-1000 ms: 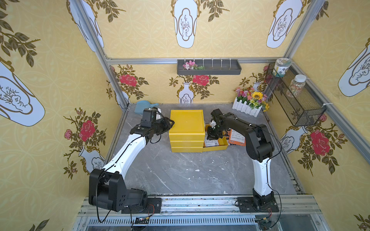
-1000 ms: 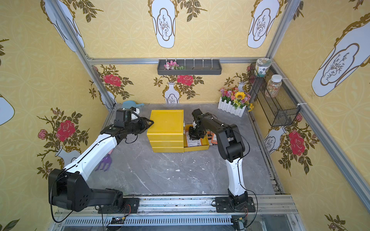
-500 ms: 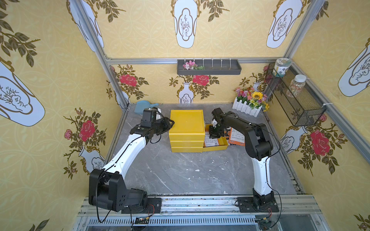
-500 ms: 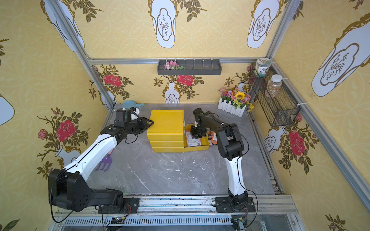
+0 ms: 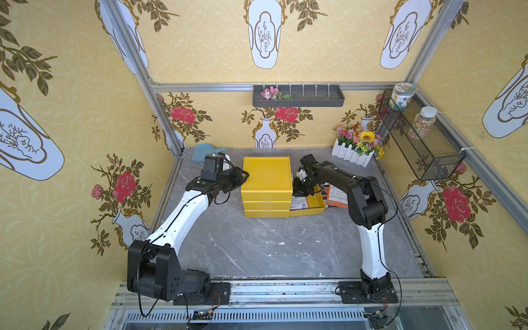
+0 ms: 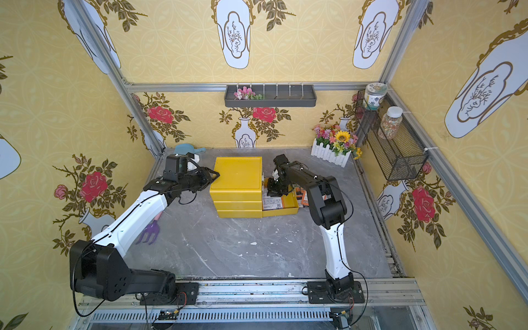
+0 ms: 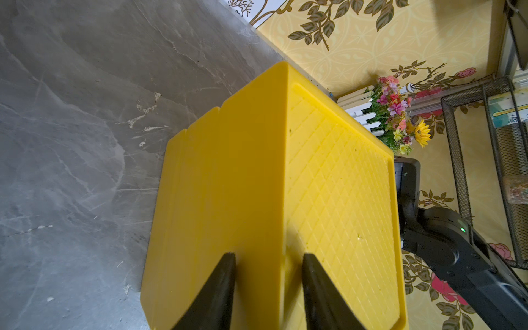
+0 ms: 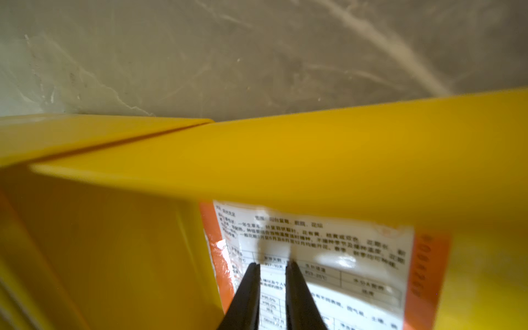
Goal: Take the seed bags out of the drawer
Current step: Adjust the seed packet in the drawer, then pick up the seed packet from the drawer.
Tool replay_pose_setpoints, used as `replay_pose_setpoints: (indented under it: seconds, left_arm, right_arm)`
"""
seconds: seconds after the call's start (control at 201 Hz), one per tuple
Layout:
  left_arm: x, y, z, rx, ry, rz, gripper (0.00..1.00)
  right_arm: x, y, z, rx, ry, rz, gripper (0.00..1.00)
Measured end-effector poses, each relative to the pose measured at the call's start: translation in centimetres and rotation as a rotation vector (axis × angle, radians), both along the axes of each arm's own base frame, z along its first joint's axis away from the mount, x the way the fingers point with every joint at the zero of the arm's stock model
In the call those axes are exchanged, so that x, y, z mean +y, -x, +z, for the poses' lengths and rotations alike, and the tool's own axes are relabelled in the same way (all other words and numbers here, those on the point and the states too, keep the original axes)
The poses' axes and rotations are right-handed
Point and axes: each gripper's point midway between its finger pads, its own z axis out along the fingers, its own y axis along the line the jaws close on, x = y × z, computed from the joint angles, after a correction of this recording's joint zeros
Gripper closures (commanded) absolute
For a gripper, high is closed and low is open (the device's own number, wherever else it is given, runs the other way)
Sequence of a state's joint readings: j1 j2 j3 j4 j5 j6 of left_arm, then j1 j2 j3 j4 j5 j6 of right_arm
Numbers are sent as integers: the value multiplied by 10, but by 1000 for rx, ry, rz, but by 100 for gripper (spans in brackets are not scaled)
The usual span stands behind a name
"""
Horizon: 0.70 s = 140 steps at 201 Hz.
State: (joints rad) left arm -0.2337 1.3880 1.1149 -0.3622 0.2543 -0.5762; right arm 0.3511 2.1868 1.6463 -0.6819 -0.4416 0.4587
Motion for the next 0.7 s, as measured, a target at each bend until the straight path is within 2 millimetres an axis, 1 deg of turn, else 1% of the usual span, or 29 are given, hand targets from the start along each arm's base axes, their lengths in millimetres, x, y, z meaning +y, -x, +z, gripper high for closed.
replay_pose_setpoints:
  seconds: [0.11, 0.194, 0.264, 0.458, 0.588, 0.697]
  left_arm:
    - [0, 0, 0, -1, 0, 0, 57]
    - [0, 0, 0, -3, 1, 0, 57]
    - [0, 0, 0, -3, 1, 0, 57]
    - [0, 0, 0, -3, 1, 0, 57]
    - [0, 0, 0, -2, 1, -1, 57]
    - [0, -1, 0, -2, 1, -1, 57]
  right_arm:
    - [-11, 5, 10, 26, -10, -29, 71]
    - [-23, 4, 18, 24, -2, -51, 68]
    - [-32, 3, 21, 17, 23, -59, 65]
    - [-45, 6, 15, 26, 104, -37, 58]
    - [-48, 6, 6, 40, 139, -21, 55]
    - [-47, 3, 5, 33, 164, -7, 53]
